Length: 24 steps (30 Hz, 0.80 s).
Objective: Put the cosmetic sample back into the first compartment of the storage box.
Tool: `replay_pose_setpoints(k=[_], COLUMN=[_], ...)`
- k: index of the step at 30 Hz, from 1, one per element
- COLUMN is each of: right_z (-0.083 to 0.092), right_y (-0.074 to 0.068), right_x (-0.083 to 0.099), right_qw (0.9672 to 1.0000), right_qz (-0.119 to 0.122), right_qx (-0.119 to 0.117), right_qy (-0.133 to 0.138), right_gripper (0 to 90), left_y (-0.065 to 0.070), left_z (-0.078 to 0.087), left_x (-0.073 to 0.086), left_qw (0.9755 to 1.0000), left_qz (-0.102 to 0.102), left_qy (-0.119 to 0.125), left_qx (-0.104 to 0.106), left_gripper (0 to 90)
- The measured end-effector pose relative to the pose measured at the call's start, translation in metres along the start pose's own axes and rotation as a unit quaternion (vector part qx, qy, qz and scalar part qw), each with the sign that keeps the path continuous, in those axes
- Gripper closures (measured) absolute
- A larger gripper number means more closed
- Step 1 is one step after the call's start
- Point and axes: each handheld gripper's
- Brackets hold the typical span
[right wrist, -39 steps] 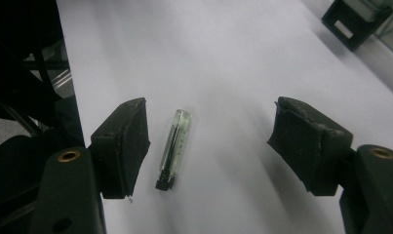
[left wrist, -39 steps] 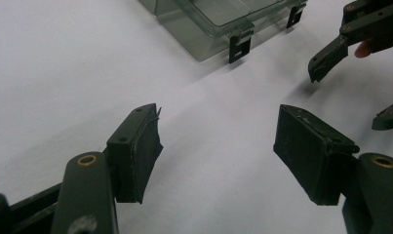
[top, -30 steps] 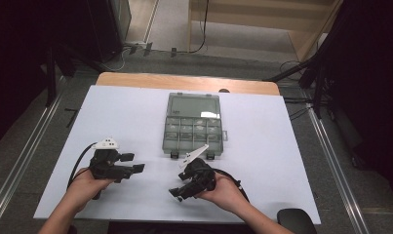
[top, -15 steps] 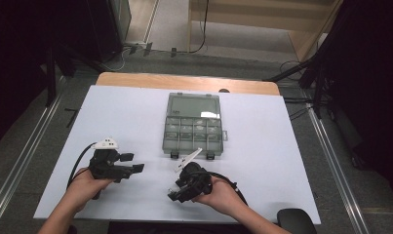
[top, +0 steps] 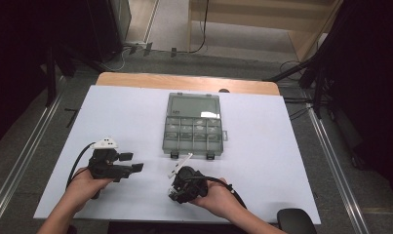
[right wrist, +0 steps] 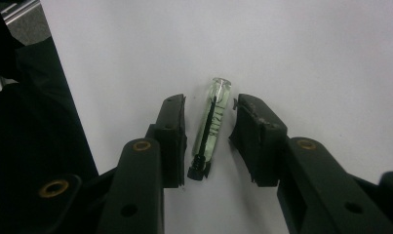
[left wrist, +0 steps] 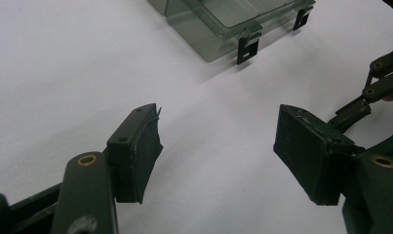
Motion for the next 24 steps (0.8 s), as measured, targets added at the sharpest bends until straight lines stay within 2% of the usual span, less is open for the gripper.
replay_pose_setpoints(k=[2,5,10,17,24], right_z=[0.0,-0.001,-0.001,-0.002,-0.003], right_y=[0.0,0.0,0.001,0.004,0.011], right_x=[0.001,0.0,0.0,0.0,0.002], right_qw=[1.0,0.9999,0.9998,0.9999,0.9998], right_qz=[0.004,-0.004,0.004,0.007,-0.001], right_qx=[0.005,0.01,0.018,0.009,-0.018], right_qy=[0.003,0.002,0.001,0.002,0.006], right_gripper=[69.7,75.1,81.4,81.8,82.0], left_y=[0.0,-0.001,-0.001,-0.001,-0.002], left_z=[0.0,0.0,-0.001,0.0,-0.002], left_x=[0.0,0.0,0.0,-0.001,-0.003], left_qw=[1.0,1.0,1.0,1.0,1.0], left_qz=[0.001,0.001,0.001,0.0,-0.002], left_qy=[-0.001,-0.003,-0.002,0.0,-0.003], left_qx=[0.0,0.001,0.001,0.003,0.004], left_gripper=[32.8,32.8,32.8,32.8,32.8])
Point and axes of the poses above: each handheld gripper's, and its own axes: z roughly backward along the jaws, x roughly out of its underside, y roughly to its right, and after that the axes turned 14 degrees about x, right-handed
